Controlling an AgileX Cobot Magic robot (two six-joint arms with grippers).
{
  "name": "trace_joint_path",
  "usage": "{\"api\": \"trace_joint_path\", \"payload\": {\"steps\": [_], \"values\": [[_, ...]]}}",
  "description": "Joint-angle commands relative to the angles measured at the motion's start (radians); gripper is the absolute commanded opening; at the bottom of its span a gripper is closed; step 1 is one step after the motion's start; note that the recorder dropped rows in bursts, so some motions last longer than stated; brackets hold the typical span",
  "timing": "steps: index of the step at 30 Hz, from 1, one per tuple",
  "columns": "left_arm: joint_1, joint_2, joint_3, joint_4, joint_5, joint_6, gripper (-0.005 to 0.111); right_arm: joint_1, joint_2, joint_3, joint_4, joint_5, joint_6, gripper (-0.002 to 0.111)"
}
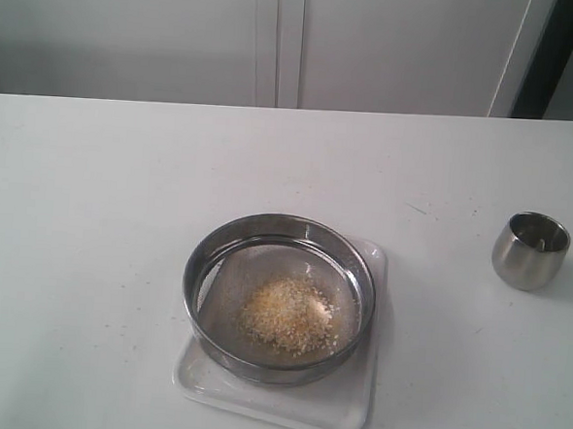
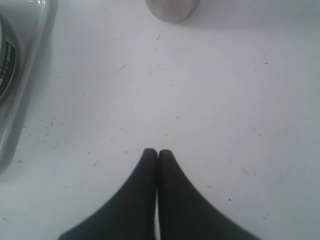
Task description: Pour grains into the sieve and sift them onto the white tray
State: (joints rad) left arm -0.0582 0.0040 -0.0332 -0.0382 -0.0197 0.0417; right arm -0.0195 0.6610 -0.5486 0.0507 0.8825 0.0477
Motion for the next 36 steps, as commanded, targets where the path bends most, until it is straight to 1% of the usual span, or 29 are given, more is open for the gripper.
{"api": "trace_joint_path", "payload": {"steps": [1, 17, 22, 24, 28, 31, 33, 36], "values": [[-0.002, -0.004, 0.005, -0.005, -0.033, 0.004, 0.0, 0.001, -0.004, -0.003, 0.002, -0.001, -0.008, 0.0], [-0.002, -0.004, 0.005, -0.005, -0.04, -0.001, 0.0, 0.001, -0.004, -0.003, 0.002, -0.001, -0.008, 0.0], [-0.002, -0.004, -0.028, -0.005, -0.025, -0.001, 0.0, 0.001, -0.004, -0.003, 0.002, -0.001, -0.008, 0.0], [-0.002, -0.004, -0.057, -0.005, 0.009, 0.008, 0.0, 0.001, -0.004, -0.003, 0.002, -0.001, -0.008, 0.0], [-0.002, -0.004, -0.14, -0.005, 0.122, 0.012, 0.0, 0.001, -0.004, -0.003, 0.002, -0.001, -0.008, 0.0], [-0.002, -0.004, -0.191, -0.005, 0.134, 0.012, 0.0, 0.001, -0.004, -0.003, 0.002, -0.001, -0.008, 0.0], [-0.002, -0.004, -0.225, -0.005, 0.174, 0.012, 0.0, 0.001, -0.004, -0.003, 0.002, -0.001, -0.008, 0.0], [-0.002, 0.029, -0.321, -0.005, 0.301, 0.012, 0.0, 0.001, -0.004, -0.003, 0.002, -0.001, -0.008, 0.0]]}}
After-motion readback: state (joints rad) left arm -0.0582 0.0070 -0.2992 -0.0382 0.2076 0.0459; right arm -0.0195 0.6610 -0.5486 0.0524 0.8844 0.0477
